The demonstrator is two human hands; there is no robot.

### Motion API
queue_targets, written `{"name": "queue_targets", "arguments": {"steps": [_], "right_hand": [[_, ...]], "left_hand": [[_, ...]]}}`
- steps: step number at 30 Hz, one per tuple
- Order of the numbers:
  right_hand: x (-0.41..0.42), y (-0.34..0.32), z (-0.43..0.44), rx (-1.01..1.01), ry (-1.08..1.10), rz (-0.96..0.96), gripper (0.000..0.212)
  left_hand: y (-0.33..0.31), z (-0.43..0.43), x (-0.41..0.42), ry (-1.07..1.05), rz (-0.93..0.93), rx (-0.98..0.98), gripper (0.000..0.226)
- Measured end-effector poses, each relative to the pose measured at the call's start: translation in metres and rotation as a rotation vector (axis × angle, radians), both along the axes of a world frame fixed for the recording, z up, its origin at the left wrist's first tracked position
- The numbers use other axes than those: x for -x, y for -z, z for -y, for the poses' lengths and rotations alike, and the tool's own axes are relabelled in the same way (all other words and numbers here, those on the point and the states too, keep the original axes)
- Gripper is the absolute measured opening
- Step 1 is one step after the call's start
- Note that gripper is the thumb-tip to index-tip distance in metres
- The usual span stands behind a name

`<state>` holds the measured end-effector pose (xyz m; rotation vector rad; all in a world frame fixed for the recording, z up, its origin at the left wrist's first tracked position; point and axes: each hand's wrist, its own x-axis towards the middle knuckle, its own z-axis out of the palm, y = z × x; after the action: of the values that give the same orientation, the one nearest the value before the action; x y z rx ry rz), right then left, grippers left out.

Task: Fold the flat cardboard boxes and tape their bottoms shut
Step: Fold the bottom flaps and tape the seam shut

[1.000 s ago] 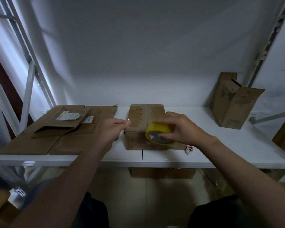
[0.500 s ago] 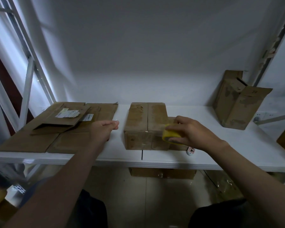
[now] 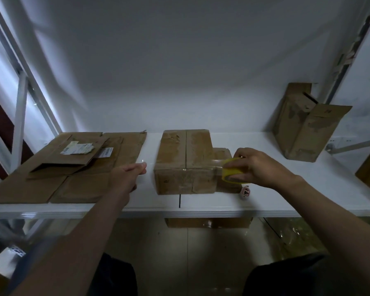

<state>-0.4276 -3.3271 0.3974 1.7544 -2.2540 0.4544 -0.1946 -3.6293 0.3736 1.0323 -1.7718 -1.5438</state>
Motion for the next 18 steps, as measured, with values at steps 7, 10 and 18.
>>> {"name": "queue_targets", "arguments": {"steps": [7, 10, 18], "right_hand": [[0.004, 0.009, 0.0, 0.153, -0.069, 0.051, 0.043], [0.015, 0.011, 0.007, 0.029, -0.018, 0.063, 0.037], [0.027, 0.022, 0.016, 0.039, -0.072, -0.022, 0.036]], "left_hand": [[0.007, 0.009, 0.005, -0.03, 0.05, 0.018, 0.024], [0.009, 0.009, 0.009, -0.032, 0.056, 0.015, 0.024], [0.022, 0.019, 0.011, -0.056, 0.069, -0.014, 0.03]]}}
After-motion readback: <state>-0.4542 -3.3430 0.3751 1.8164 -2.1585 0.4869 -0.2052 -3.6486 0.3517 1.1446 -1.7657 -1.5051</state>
